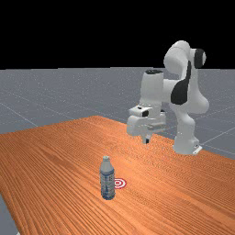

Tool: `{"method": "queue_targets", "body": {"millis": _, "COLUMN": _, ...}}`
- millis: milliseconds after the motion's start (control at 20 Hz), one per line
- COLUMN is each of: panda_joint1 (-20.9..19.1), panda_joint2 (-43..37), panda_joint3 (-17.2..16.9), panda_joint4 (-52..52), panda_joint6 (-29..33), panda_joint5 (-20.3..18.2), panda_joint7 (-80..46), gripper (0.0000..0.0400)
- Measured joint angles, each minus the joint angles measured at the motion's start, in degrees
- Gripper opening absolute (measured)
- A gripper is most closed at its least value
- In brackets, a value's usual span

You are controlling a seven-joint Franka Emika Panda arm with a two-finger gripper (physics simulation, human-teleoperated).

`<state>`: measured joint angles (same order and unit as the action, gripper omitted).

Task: Pick up the bottle and put it on the marker

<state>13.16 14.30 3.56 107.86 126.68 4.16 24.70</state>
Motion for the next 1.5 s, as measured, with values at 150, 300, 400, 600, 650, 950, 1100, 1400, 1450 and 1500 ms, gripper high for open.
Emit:
{"method": "queue_targets", "body": {"millis": 150, "panda_joint1": -1.3, "panda_joint2": -3.1, "panda_joint3": -0.4, "panda_joint4": -0.9, "panda_joint6": -2.8, "panda_joint5": -1.2, "panda_joint7": 3.7, "gripper": 0.0000}}
{"method": "queue_targets", "body": {"millis": 300, "panda_joint1": -1.2, "panda_joint2": 0.2, "panda_joint3": -0.9, "panda_joint4": -8.1, "panda_joint6": -12.7, "panda_joint5": 0.7, "panda_joint7": 2.7, "gripper": 0.0000}}
{"method": "queue_targets", "body": {"millis": 400, "panda_joint1": -1.9, "panda_joint2": 0.2, "panda_joint3": -0.5, "panda_joint4": -11.3, "panda_joint6": -16.8, "panda_joint5": -2.4, "panda_joint7": 4.6, "gripper": 0.0000}}
{"method": "queue_targets", "body": {"millis": 600, "panda_joint1": -1.8, "panda_joint2": -1.3, "panda_joint3": -0.5, "panda_joint4": -10.6, "panda_joint6": -15.4, "panda_joint5": -1.8, "panda_joint7": 4.8, "gripper": 0.0000}}
{"method": "queue_targets", "body": {"millis": 650, "panda_joint1": -1.7, "panda_joint2": -1.0, "panda_joint3": -0.4, "panda_joint4": -10.8, "panda_joint6": -15.5, "panda_joint5": -1.7, "panda_joint7": 4.8, "gripper": 0.0000}}
{"method": "queue_targets", "body": {"millis": 950, "panda_joint1": -1.6, "panda_joint2": -1.8, "panda_joint3": -0.5, "panda_joint4": -10.5, "panda_joint6": -16.0, "panda_joint5": -1.8, "panda_joint7": 4.2, "gripper": 0.0000}}
{"method": "queue_targets", "body": {"millis": 1100, "panda_joint1": -2.3, "panda_joint2": -1.8, "panda_joint3": -0.9, "panda_joint4": -10.7, "panda_joint6": -17.0, "panda_joint5": -2.2, "panda_joint7": 5.8, "gripper": 0.0000}}
{"method": "queue_targets", "body": {"millis": 1400, "panda_joint1": -2.6, "panda_joint2": -2.9, "panda_joint3": -4.5, "panda_joint4": -6.2, "panda_joint6": -13.4, "panda_joint5": -2.8, "panda_joint7": -14.1, "gripper": 0.0000}}
{"method": "queue_targets", "body": {"millis": 1450, "panda_joint1": -4.0, "panda_joint2": -3.4, "panda_joint3": -5.0, "panda_joint4": -5.5, "panda_joint6": -13.0, "panda_joint5": -2.8, "panda_joint7": -9.8, "gripper": 0.0000}}
{"method": "queue_targets", "body": {"millis": 1500, "panda_joint1": -5.1, "panda_joint2": -3.7, "panda_joint3": -5.8, "panda_joint4": -5.0, "panda_joint6": -12.9, "panda_joint5": -3.0, "panda_joint7": -8.8, "gripper": 0.0000}}
